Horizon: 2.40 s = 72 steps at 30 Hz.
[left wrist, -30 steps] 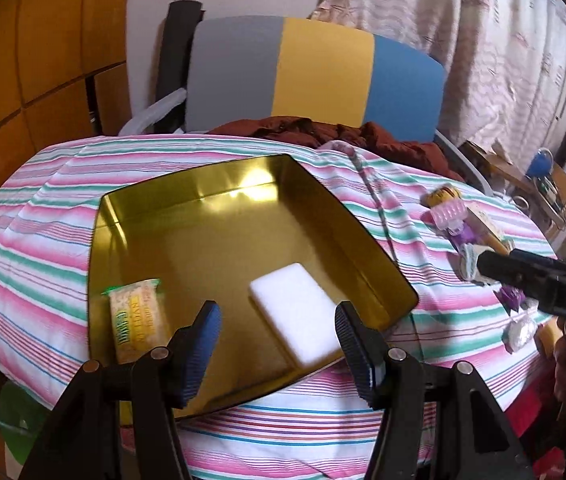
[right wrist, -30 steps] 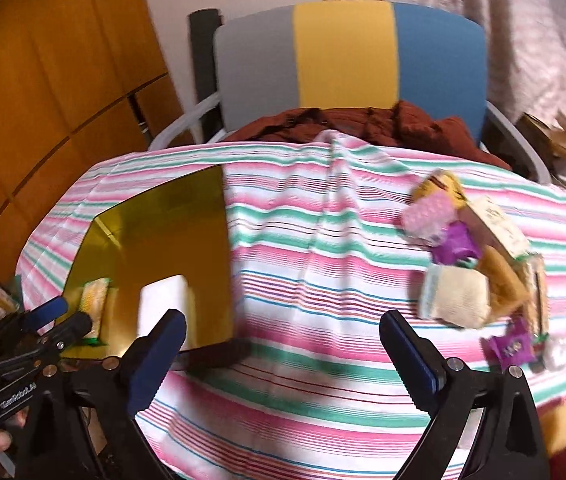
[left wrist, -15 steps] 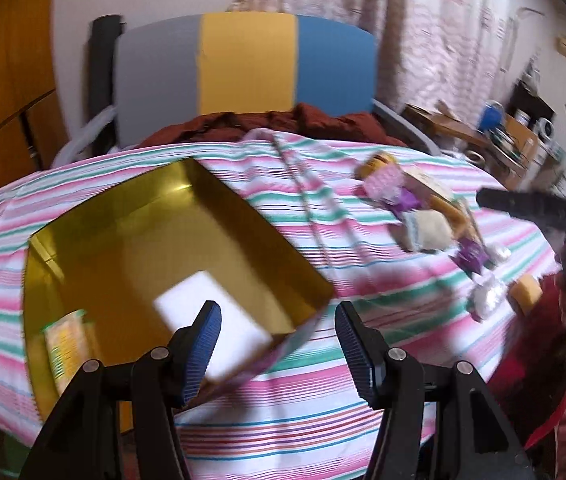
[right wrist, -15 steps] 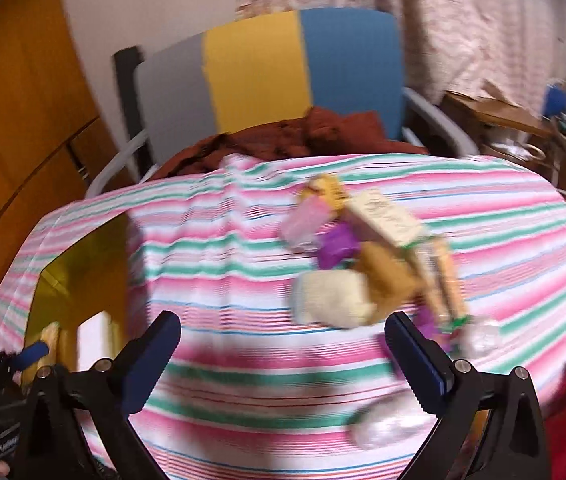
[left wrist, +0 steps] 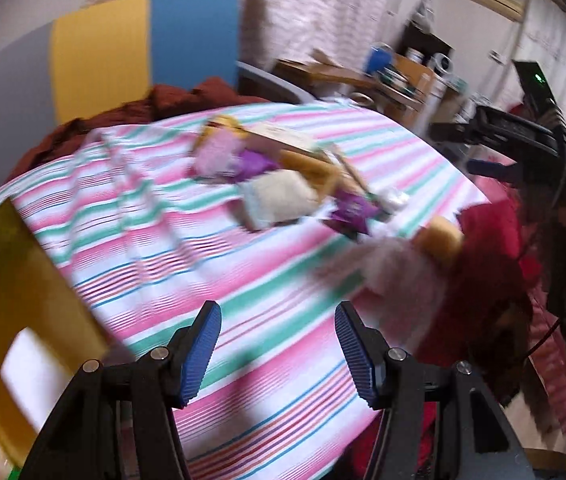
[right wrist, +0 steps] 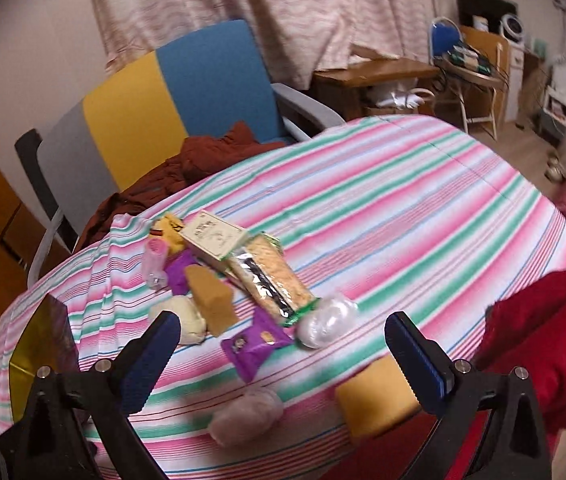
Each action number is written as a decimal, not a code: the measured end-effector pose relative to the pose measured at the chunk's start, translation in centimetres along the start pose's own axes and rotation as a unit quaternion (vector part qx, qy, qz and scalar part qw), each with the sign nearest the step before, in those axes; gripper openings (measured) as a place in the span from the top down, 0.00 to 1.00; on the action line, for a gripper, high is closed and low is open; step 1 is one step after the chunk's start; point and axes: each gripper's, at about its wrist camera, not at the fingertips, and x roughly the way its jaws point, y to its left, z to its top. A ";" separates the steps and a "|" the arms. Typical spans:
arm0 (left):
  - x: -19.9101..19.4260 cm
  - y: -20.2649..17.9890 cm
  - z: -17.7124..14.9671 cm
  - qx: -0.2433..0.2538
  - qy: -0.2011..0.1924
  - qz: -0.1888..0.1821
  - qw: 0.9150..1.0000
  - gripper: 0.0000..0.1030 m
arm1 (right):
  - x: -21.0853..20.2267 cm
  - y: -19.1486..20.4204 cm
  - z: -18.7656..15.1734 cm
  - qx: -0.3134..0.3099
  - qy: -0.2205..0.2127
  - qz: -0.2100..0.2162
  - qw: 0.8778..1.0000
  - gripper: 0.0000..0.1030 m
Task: Organize objects
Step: 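Move both grippers back toward the pile of items, then grasp the clear plastic bundle with the left gripper while the right grasps the yellow sponge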
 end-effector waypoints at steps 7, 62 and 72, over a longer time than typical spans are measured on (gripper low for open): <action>4.0 -4.4 1.9 0.056 0.020 -0.047 0.997 0.42 | 2.1 -1.7 -1.3 0.043 0.014 0.023 0.999 0.00; 9.7 -2.3 -0.1 0.013 0.026 -0.060 0.998 0.65 | 10.5 -3.0 -1.2 -0.204 0.295 -0.095 0.929 0.41; 5.5 -0.7 -1.1 -0.009 -0.001 -0.029 1.000 0.65 | 5.6 -1.5 1.2 -0.174 0.187 -0.050 0.965 0.41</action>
